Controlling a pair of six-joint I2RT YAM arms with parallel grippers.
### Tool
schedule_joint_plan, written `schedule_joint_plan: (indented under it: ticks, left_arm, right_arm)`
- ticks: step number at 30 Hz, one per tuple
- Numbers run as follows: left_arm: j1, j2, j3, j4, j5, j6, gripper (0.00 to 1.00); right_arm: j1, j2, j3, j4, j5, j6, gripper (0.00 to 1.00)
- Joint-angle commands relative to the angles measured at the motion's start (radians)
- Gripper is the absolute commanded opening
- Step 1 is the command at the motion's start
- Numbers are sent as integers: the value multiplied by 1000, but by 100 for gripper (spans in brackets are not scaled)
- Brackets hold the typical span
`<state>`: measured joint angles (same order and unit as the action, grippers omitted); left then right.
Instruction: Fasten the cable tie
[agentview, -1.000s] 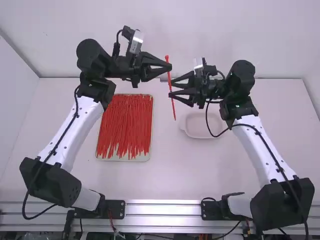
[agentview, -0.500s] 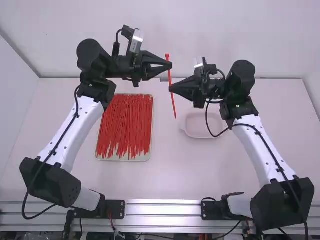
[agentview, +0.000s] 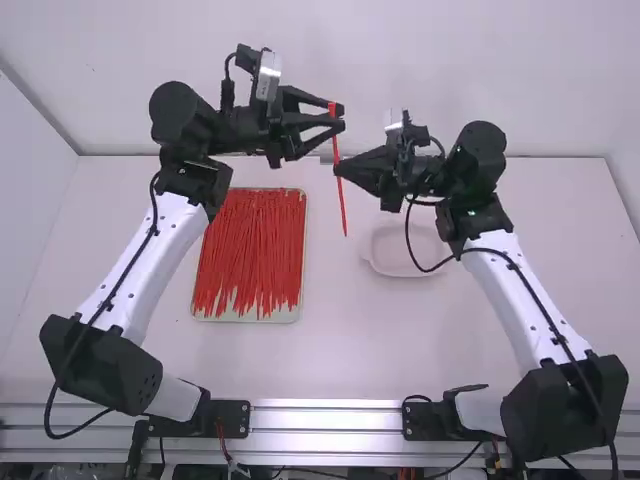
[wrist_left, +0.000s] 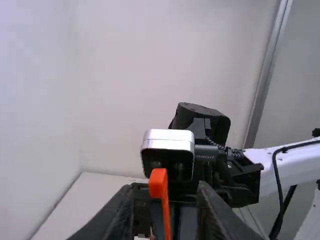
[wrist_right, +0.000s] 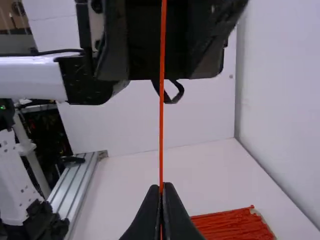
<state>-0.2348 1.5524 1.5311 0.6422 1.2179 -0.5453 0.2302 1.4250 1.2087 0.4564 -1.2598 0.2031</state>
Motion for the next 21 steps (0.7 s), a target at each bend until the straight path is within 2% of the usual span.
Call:
schedule_joint_plan:
  ticks: [1,2,15,21]
  left_arm:
    - [-1,3,29,27,-14,-30,24]
    - [-2,3,29,41,-8,-35,21]
    - [-1,3,29,73,-16,-35,22]
    - [-1,3,29,73,-26,-35,14]
  right_arm:
    - [11,8,6,19,29,-2,0]
    - [14,8,6,37,27,-1,0]
    - [-1,8,7,61,30,-2,0]
    - [-1,8,7,83,35,-1,0]
